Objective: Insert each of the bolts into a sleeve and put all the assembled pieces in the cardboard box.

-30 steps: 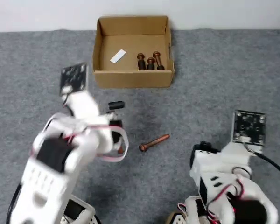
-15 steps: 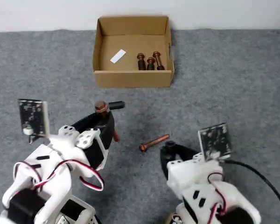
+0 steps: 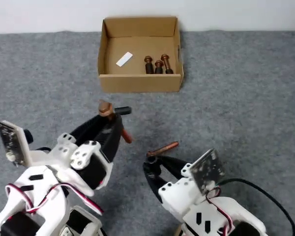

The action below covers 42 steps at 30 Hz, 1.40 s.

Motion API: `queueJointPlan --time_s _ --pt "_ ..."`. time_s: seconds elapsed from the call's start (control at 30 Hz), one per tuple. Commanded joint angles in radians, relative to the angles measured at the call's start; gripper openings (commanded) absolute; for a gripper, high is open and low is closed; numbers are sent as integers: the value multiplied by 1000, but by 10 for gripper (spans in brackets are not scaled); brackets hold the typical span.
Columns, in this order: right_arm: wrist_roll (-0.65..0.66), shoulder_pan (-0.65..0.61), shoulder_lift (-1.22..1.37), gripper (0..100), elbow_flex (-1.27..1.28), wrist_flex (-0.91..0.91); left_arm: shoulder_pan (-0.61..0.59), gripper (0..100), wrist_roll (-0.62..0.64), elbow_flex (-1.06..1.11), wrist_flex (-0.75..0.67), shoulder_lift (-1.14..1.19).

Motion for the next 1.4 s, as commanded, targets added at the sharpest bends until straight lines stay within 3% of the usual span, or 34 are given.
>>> queueJointPlan --time_s 0.0,0.37,0.73,0.97,1.17,1.23,1.37 --pt "75 -24 16 9 -8 -51 49 5 40 -2 -31 -3" --pt "206 -25 16 9 -9 -120 127 5 38 74 20 -3" --pt "209 -25 18 9 -9 -120 132 5 40 170 26 -5" --pt "209 -21 18 9 -9 -120 252 5 15 166 190 -5" --pt "209 -21 18 9 -9 -120 273 6 -48 202 209 3" --pt "209 -21 18 9 -9 -120 269 43 -95 242 207 -2" --pt "209 -21 18 9 -9 -120 267 231 -100 291 213 -3"
